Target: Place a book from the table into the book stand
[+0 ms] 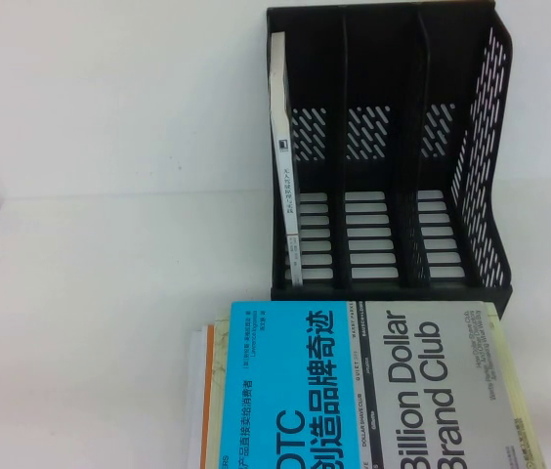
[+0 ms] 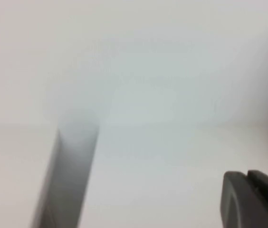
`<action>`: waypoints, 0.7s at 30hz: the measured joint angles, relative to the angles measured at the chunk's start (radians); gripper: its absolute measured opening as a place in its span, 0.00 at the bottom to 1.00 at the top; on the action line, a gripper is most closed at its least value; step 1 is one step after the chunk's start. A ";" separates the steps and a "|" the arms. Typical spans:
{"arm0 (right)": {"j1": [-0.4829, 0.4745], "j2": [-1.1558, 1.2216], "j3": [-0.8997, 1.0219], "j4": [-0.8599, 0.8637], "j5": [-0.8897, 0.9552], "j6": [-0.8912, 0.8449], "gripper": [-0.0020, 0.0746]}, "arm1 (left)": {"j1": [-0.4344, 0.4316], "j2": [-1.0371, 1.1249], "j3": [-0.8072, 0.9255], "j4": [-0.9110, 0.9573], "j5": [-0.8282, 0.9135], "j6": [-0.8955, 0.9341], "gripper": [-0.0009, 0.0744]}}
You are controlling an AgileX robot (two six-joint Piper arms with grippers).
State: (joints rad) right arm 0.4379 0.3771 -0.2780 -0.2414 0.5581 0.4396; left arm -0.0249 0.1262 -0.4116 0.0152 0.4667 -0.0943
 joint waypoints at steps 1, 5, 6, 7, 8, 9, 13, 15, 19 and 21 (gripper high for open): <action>0.000 0.000 0.000 0.000 0.000 0.000 0.02 | 0.002 -0.024 0.041 -0.002 -0.002 -0.004 0.01; 0.000 0.000 0.000 0.000 0.004 0.000 0.02 | 0.008 -0.092 0.214 -0.009 -0.008 -0.067 0.01; 0.000 0.000 0.000 0.000 0.004 0.000 0.02 | 0.010 -0.108 0.263 -0.009 -0.008 -0.091 0.01; 0.000 0.000 0.000 0.000 0.005 0.000 0.02 | 0.015 -0.122 0.311 -0.009 -0.008 -0.117 0.01; 0.000 0.000 0.000 0.000 0.007 0.000 0.02 | 0.019 -0.131 0.357 -0.009 -0.011 -0.141 0.01; 0.000 0.000 0.000 0.000 0.007 0.000 0.02 | 0.023 -0.133 0.389 -0.009 -0.020 -0.158 0.01; 0.000 0.000 0.000 0.000 0.010 0.000 0.02 | 0.030 -0.135 0.418 -0.002 -0.106 -0.163 0.01; 0.000 0.000 0.000 0.000 0.010 0.000 0.02 | 0.033 -0.137 0.421 0.000 -0.118 -0.159 0.01; 0.000 0.000 0.002 0.000 0.010 0.000 0.02 | 0.035 -0.137 0.422 0.000 -0.121 -0.157 0.01; 0.000 0.000 0.002 0.000 0.010 0.000 0.02 | 0.035 -0.137 0.422 0.000 -0.121 -0.157 0.01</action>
State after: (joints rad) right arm 0.4379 0.3771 -0.2761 -0.2414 0.5685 0.4396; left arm 0.0100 -0.0106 0.0104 0.0154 0.3459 -0.2512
